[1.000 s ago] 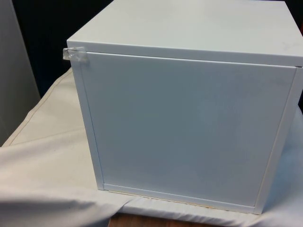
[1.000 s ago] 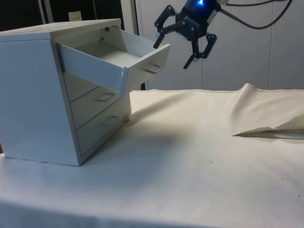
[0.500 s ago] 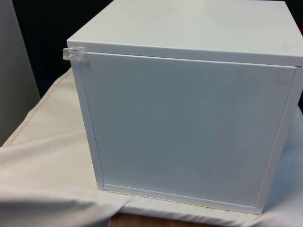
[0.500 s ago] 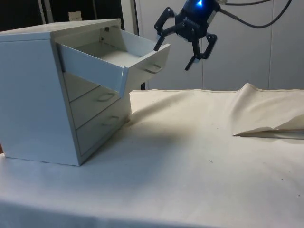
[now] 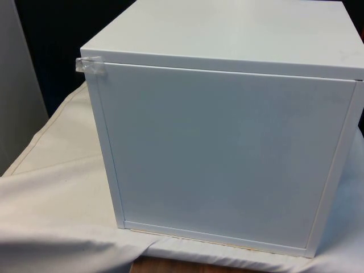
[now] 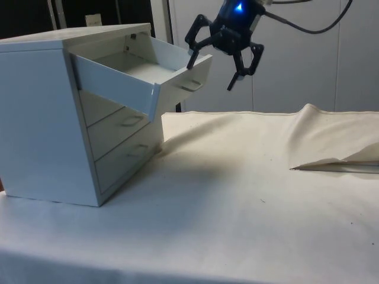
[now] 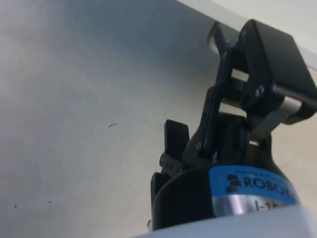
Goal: Open the drawer, then close it.
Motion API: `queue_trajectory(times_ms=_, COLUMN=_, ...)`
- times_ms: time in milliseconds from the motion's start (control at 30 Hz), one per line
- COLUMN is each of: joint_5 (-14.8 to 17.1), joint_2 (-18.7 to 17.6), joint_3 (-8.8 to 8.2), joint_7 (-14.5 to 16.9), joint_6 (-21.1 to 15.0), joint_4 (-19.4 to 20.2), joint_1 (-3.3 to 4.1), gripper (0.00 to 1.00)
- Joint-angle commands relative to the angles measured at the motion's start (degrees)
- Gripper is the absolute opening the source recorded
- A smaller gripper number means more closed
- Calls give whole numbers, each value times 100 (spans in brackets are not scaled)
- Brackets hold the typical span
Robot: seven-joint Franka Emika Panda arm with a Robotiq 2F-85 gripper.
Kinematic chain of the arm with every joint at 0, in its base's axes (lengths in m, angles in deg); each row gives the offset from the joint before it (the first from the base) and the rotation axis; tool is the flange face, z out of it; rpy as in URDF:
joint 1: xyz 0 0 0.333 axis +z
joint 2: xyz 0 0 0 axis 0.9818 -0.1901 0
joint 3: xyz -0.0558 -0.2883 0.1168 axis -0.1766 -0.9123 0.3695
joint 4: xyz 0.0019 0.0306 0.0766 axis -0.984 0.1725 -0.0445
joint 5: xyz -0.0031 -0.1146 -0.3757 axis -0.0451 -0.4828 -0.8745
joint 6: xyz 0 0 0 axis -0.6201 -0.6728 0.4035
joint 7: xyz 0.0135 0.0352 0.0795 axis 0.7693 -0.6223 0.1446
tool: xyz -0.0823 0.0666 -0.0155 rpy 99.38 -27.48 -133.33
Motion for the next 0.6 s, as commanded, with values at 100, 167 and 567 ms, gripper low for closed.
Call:
queue_trajectory(times_ms=100, joint_5=-160, joint_2=-132, joint_3=223, joint_7=-92, joint_6=52, joint_4=-63, joint_1=-212, gripper=100)
queue_trajectory(times_ms=167, joint_5=-189, joint_2=-138, joint_3=252, joint_7=-109, joint_6=57, joint_4=-17, joint_1=-235, gripper=100)
queue_trajectory(times_ms=567, joint_5=-435, joint_2=-172, joint_3=338, joint_7=-281, joint_6=17, joint_4=183, joint_1=-298, gripper=100)
